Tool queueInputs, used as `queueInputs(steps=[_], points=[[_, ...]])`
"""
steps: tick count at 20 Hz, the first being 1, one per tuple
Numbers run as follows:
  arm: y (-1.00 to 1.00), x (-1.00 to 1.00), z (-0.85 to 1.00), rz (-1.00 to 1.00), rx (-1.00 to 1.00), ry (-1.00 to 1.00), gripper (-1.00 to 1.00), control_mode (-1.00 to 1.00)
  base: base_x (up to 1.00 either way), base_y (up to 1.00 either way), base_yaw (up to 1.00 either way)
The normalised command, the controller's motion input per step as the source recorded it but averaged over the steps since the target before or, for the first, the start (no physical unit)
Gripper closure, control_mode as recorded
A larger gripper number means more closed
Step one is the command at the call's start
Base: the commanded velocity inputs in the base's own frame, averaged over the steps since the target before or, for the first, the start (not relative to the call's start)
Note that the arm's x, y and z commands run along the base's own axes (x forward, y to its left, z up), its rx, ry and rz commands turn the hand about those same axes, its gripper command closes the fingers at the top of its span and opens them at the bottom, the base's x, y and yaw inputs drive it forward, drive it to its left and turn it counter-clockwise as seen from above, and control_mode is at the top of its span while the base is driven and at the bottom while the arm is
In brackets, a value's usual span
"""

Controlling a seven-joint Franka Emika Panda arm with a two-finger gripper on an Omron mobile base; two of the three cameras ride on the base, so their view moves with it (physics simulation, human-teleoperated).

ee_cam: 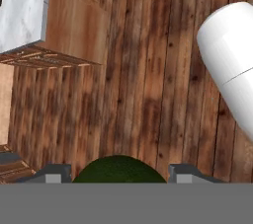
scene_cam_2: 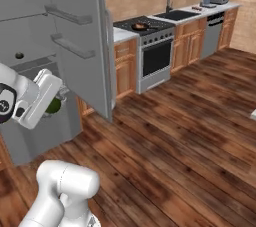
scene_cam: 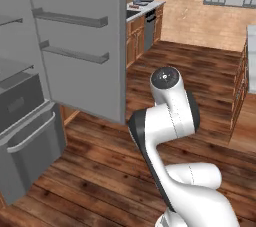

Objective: Place the cold items (lime and squash) from the fridge in one tupperware on the dining counter. Place the warm items (hot dog and kebab skewer) in the stove area in another tupperware.

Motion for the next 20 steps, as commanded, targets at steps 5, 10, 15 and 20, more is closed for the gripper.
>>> queueInputs(steps=[5,10,15,20], points=[[0.00,0.00,0.00,0.00,0.00,0.00,1.00,1.00,-0.56,-0.17,-0.28],[0.00,0.00,0.00,0.00,0.00,0.00,1.00,1.00,-0.42,-0.62,-0.20],[0.00,0.00,0.00,0.00,0.00,0.00,1.00,1.00,-0.30,-0.79,-0.20],[0.00,0.00,0.00,0.00,0.00,0.00,1.00,1.00,-0.28,-0.86,-0.19]])
